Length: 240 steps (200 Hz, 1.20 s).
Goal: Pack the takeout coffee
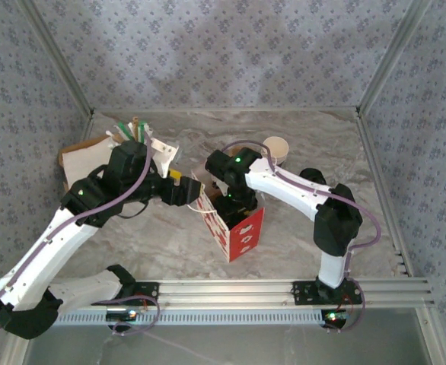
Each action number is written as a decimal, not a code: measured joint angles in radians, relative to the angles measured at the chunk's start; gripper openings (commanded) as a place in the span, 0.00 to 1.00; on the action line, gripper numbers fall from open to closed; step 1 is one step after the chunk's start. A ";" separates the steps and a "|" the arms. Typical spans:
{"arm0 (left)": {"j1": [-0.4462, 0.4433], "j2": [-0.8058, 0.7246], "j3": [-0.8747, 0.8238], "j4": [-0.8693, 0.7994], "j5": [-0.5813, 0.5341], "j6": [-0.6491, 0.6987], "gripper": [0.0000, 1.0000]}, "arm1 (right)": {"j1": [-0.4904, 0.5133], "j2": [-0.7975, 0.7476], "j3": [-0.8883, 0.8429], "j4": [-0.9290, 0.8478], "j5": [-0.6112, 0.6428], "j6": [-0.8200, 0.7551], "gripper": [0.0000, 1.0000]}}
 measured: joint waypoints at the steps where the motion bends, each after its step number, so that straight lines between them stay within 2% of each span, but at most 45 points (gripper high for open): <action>1: 0.000 0.000 0.000 0.000 0.000 0.000 0.81 | 0.000 0.000 0.000 0.000 0.000 0.000 0.65; 112: 0.000 0.000 -0.018 0.019 -0.004 0.000 0.81 | -0.002 -0.005 -0.022 0.025 -0.001 0.000 0.67; 240: 0.000 -0.008 -0.035 0.024 -0.008 0.000 0.81 | 0.010 -0.003 0.013 -0.002 0.019 0.004 0.80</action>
